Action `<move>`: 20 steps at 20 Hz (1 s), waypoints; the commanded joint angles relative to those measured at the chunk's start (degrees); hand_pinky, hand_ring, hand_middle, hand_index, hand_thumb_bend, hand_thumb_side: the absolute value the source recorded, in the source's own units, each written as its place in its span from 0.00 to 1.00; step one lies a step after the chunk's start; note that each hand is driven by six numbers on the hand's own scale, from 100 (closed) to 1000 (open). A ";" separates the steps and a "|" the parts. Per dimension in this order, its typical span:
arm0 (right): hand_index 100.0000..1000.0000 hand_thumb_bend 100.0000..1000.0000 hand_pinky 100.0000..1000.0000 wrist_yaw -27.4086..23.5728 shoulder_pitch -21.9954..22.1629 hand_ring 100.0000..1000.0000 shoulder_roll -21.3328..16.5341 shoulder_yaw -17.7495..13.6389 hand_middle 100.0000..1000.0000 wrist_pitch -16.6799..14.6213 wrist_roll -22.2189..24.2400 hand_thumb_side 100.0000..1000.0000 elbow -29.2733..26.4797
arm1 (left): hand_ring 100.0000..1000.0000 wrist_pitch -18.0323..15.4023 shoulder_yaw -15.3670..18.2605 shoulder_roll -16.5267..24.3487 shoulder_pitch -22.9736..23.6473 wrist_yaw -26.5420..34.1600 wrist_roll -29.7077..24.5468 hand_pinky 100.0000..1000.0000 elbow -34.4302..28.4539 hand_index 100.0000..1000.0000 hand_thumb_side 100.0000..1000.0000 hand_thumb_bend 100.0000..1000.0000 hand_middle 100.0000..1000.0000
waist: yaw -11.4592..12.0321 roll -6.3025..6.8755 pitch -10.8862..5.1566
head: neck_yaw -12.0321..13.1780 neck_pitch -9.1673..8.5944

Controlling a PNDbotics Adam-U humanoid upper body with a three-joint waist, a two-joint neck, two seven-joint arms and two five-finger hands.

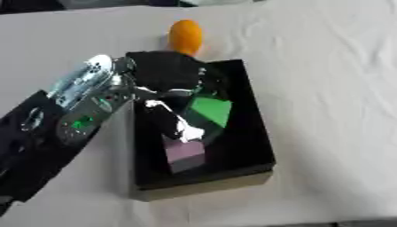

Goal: Pick up objects on the table and place them in the box.

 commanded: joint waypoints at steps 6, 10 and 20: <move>0.80 0.00 0.82 -0.27 0.10 0.62 -0.47 -0.74 0.59 0.10 -0.42 0.95 -1.22 | 0.94 1.90 4.31 3.05 -1.10 -3.97 5.39 0.84 -6.99 0.94 0.89 0.58 0.92 | 0.31 -0.03 -1.60 | -0.30 -0.86; 0.80 0.00 0.82 -0.30 0.31 0.62 -0.39 -0.83 0.59 0.12 -0.51 0.95 -1.23 | 0.93 3.12 5.62 3.36 -1.29 -3.16 7.56 0.83 -9.50 0.94 0.89 0.54 0.91 | 0.39 -0.04 -1.75 | -0.27 -1.21; 0.80 0.00 0.82 -0.28 0.16 0.62 -0.20 -0.85 0.59 0.17 -0.29 0.95 -1.25 | 0.87 7.05 9.92 4.78 -3.26 3.22 9.85 0.76 -10.73 0.89 0.81 0.10 0.85 | 0.10 -0.06 -1.52 | -0.20 -2.13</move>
